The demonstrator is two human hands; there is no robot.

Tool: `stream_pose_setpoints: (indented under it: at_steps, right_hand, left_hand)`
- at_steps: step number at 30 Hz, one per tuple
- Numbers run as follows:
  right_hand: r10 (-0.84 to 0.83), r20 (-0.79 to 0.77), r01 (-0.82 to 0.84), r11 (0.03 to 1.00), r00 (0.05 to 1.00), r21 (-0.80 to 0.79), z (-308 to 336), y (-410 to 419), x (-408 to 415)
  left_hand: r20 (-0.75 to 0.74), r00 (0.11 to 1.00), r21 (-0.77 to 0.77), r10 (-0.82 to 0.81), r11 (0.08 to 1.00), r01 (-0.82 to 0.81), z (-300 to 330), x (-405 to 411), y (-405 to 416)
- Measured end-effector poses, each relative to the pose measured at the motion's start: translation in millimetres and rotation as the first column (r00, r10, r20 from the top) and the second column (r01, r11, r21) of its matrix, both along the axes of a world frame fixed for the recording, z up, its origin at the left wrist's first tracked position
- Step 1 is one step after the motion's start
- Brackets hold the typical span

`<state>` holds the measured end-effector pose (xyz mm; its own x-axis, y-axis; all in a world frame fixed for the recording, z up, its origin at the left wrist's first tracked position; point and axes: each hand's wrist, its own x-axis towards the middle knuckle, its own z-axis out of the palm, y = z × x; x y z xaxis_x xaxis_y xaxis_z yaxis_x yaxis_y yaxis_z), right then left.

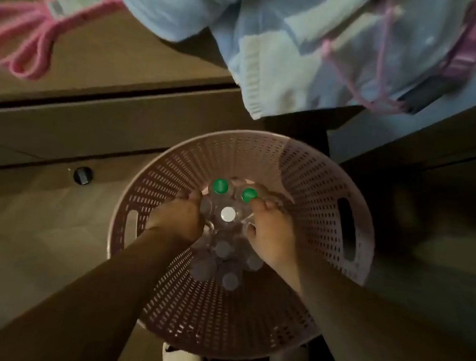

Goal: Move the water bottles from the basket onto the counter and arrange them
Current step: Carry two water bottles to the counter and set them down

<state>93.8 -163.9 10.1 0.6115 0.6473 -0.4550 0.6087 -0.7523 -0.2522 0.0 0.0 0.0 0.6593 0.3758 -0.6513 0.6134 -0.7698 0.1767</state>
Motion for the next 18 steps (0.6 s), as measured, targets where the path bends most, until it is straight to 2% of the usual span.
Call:
stream_pose_setpoints:
  at_steps: [3,6,9,13,16,18]
  right_hand:
    - [0.15,0.096,-0.149,0.989,0.984,-0.017,-32.7,16.7,-8.0]
    - [0.263,0.109,-0.255,0.963,0.959,-0.084,-49.7,31.0,-13.2]
    - [0.286,0.118,-0.273,0.955,0.951,-0.118,-62.2,34.3,-17.0]
    - [0.309,0.009,-0.305,0.942,0.951,-0.142,-67.1,37.4,-16.2]
    - [0.315,-0.01,-0.312,0.934,0.949,-0.177,-40.7,37.0,-14.2]
    - [0.252,0.052,-0.242,0.958,0.966,-0.15,-16.8,36.1,-16.1]
  left_hand:
    - [0.036,0.997,0.073,-0.075,0.995,0.073,-26.0,-5.5,5.7]
    - [0.084,0.992,0.065,-0.092,0.994,0.086,-42.5,-16.0,9.6]
    - [0.135,0.985,0.068,-0.11,0.992,0.102,-51.8,-21.0,13.4]
    - [0.175,0.974,0.06,-0.145,0.989,0.137,-50.5,-17.5,10.0]
    - [0.235,0.969,0.022,-0.071,0.997,0.067,-29.6,-23.6,8.9]
    - [0.309,0.951,0.015,-0.007,1.0,0.002,-3.8,-30.5,7.0]
